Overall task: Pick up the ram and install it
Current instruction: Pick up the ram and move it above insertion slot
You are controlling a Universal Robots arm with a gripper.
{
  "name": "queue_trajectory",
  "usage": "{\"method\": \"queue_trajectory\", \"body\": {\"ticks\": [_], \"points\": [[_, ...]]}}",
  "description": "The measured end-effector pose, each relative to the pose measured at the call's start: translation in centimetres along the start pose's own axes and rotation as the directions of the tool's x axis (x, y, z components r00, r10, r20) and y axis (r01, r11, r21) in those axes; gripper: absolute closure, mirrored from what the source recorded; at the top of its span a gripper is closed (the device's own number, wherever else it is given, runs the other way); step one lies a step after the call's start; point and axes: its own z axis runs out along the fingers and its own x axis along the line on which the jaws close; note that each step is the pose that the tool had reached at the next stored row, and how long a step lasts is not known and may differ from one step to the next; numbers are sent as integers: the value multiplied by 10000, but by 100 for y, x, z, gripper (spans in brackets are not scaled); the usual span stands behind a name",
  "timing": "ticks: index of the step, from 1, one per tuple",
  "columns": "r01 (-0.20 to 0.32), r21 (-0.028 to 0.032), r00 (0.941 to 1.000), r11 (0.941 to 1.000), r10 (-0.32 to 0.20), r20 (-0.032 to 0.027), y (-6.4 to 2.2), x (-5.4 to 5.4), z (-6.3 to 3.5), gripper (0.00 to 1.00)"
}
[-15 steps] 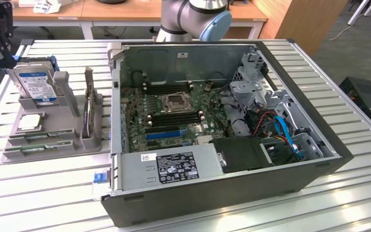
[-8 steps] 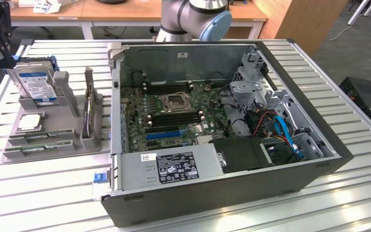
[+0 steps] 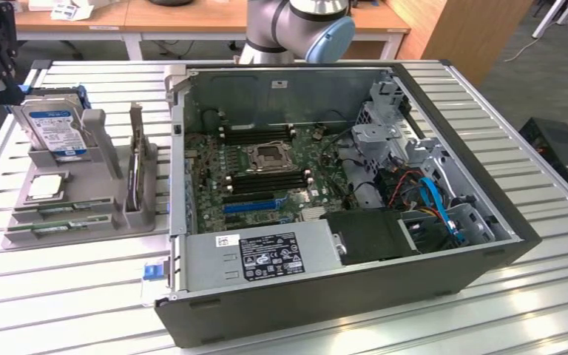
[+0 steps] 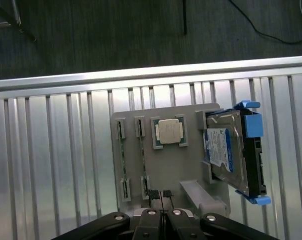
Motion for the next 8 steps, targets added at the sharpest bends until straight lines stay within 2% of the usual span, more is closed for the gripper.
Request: {"method": "queue_trajectory", "body": {"ticks": [8], "points": [[0, -1, 10000, 10000, 0, -1, 0, 0, 0, 89]]}}
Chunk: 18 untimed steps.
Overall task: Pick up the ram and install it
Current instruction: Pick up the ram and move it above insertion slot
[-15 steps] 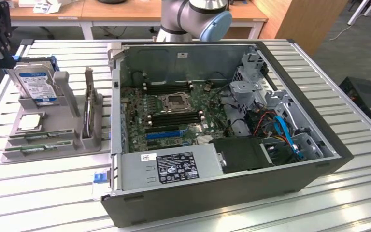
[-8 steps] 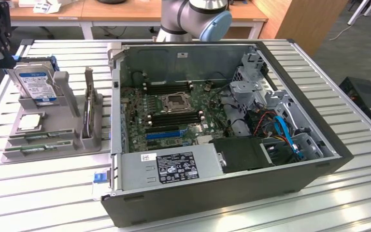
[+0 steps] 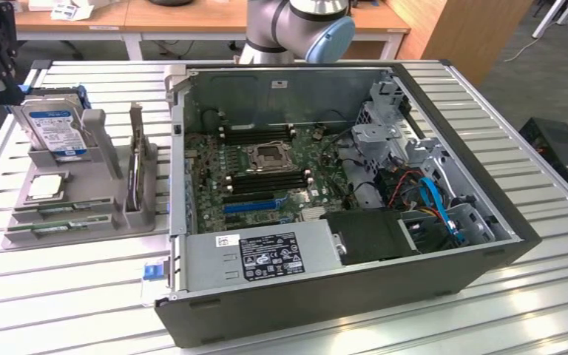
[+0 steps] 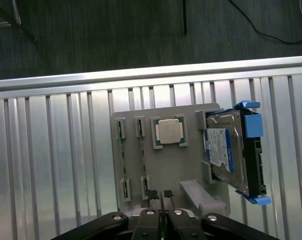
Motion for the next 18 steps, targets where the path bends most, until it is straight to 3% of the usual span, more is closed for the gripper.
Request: {"method": "queue_trajectory", "body": {"ticks": [6, 14, 18], "points": [[1, 1, 10000, 10000, -1, 0, 0, 0, 0, 64], [2, 0, 10000, 10000, -2, 0, 0, 0, 2, 64], [48, 0, 10000, 10000, -48, -1, -2, 2, 61, 64]]}}
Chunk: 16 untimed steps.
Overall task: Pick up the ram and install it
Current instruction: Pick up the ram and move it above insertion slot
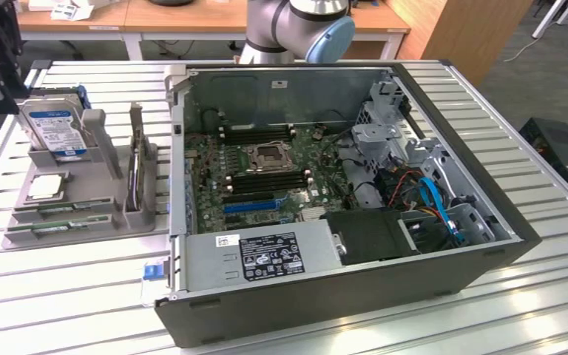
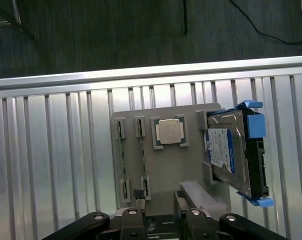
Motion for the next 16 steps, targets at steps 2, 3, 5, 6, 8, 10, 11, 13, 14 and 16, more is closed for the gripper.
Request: {"method": "queue_trajectory", "body": {"ticks": [2, 3, 5, 6, 8, 10, 11, 13, 14, 16], "points": [[46, -1, 10000, 10000, -46, -3, -2, 3, 35, 64], [75, -2, 10000, 10000, -75, -4, -3, 5, 53, 64], [139, -4, 9999, 9999, -139, -6, -5, 11, 91, 64], [169, -4, 9999, 9999, -169, -7, -7, 15, 109, 64], [226, -5, 9997, 9997, -226, -10, -9, 23, 144, 64], [283, -7, 9996, 9996, -283, -13, -12, 31, 180, 64], [313, -8, 9995, 9995, -313, -15, -13, 36, 199, 64], [366, -9, 9993, 9993, -366, -16, -15, 45, 234, 64], [391, -10, 9992, 9992, -391, -18, -16, 50, 252, 64], [445, -11, 9990, 9990, -445, -20, -19, 58, 290, 64]]}}
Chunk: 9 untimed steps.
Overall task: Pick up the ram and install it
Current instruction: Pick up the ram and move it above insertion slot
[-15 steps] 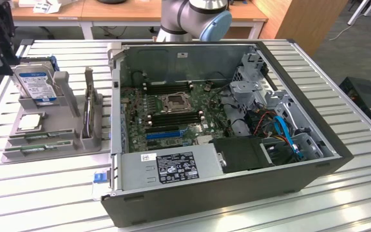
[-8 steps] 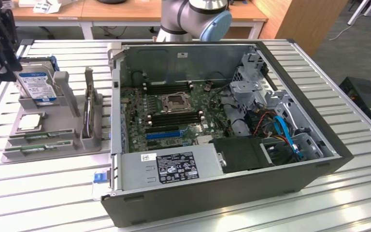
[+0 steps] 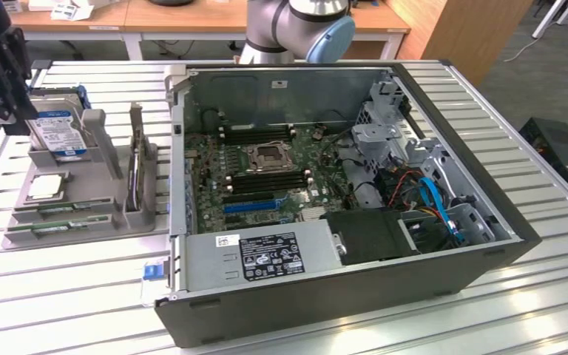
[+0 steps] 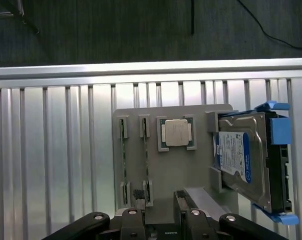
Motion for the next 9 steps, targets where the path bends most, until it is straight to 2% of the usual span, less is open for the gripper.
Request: {"method": "queue_trajectory", "body": {"ticks": [9], "points": [[234, -6, 9997, 9997, -234, -10, -9, 33, 162, 64]]}}
